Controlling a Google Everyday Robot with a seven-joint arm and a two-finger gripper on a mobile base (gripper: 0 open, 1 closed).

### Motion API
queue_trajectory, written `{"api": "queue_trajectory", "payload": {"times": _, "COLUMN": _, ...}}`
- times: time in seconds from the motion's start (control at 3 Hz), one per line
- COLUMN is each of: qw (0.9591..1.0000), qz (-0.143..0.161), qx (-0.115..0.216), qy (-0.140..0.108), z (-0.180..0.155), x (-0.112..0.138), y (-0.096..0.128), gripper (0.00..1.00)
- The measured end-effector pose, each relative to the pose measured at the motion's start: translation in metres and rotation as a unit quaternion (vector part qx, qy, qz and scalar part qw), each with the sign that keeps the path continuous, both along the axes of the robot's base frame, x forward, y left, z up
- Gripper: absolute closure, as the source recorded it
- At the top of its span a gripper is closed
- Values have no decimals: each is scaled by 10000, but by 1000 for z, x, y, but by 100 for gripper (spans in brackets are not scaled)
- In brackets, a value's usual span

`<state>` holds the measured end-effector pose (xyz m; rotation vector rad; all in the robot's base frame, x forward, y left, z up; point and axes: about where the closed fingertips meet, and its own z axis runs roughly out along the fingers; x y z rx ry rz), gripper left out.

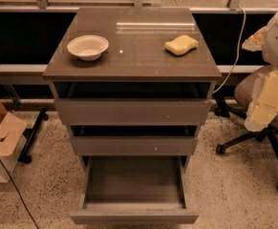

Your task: Place sponge into bottom drawer

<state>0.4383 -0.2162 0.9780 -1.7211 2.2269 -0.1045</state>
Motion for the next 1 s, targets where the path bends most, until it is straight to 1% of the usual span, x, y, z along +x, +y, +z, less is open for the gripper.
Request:
{"api": "queue_trajectory", "payload": {"times": 0.33, "qw": 10000, "qz": -22, "qx": 63, "qy": -48, "z": 1, "x": 4, "y": 1, "gripper": 0}}
{"api": "queue_trajectory", "payload": {"times": 0.67, "qw": 9996, "qz": -79, "qx": 228, "qy": -168, "z": 5, "x": 15, "y": 3, "gripper": 0}}
{"api": "queue_trajectory", "payload": {"times": 1.0, "qw": 9969, "qz": -220, "qx": 687, "qy": -310, "z": 0, "x": 57, "y": 5, "gripper": 0}}
